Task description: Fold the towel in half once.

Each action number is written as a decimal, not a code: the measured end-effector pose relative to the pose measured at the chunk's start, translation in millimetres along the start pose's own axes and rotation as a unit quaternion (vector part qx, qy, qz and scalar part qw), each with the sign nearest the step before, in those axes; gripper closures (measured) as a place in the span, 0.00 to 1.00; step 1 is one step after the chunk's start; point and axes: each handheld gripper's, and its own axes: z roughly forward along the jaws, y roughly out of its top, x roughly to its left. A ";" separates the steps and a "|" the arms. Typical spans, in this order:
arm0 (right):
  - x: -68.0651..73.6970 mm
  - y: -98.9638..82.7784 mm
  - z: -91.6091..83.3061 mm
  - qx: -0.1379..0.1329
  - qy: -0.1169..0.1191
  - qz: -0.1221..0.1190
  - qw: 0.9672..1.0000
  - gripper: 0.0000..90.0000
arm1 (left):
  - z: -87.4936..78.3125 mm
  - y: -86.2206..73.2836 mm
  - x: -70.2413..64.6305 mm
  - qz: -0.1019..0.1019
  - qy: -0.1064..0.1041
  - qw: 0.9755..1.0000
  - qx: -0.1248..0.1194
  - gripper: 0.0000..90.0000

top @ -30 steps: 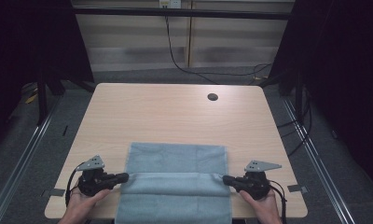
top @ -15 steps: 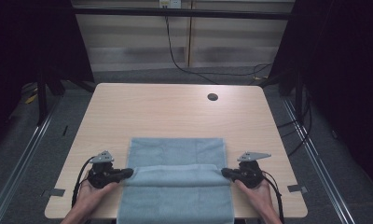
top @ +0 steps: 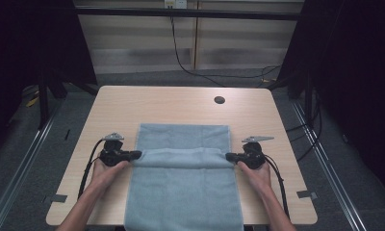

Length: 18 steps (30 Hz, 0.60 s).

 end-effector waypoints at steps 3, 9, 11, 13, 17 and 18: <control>-5.4 8.3 6.0 -0.002 -0.011 0.002 1.000 0.97 | 8.0 10.7 6.1 -0.005 0.008 1.000 0.000 0.97; -16.0 24.7 19.3 -0.008 -0.032 0.004 0.999 0.97 | 22.2 30.6 19.0 -0.025 0.031 0.999 -0.002 0.97; -19.3 30.2 23.2 -0.010 -0.042 0.006 0.999 0.98 | 26.7 35.4 22.5 -0.032 0.037 0.999 -0.006 0.96; -23.4 35.6 26.5 -0.012 -0.050 0.010 0.999 0.98 | 30.0 36.8 26.0 -0.038 0.036 0.998 -0.017 0.96; -30.7 42.3 28.6 -0.013 -0.062 0.029 0.998 0.98 | 25.9 37.6 27.1 -0.053 0.040 0.998 -0.012 0.97; -31.2 42.0 28.2 -0.014 -0.055 0.027 0.998 0.98 | 25.4 37.1 26.6 -0.051 0.036 0.998 -0.011 0.97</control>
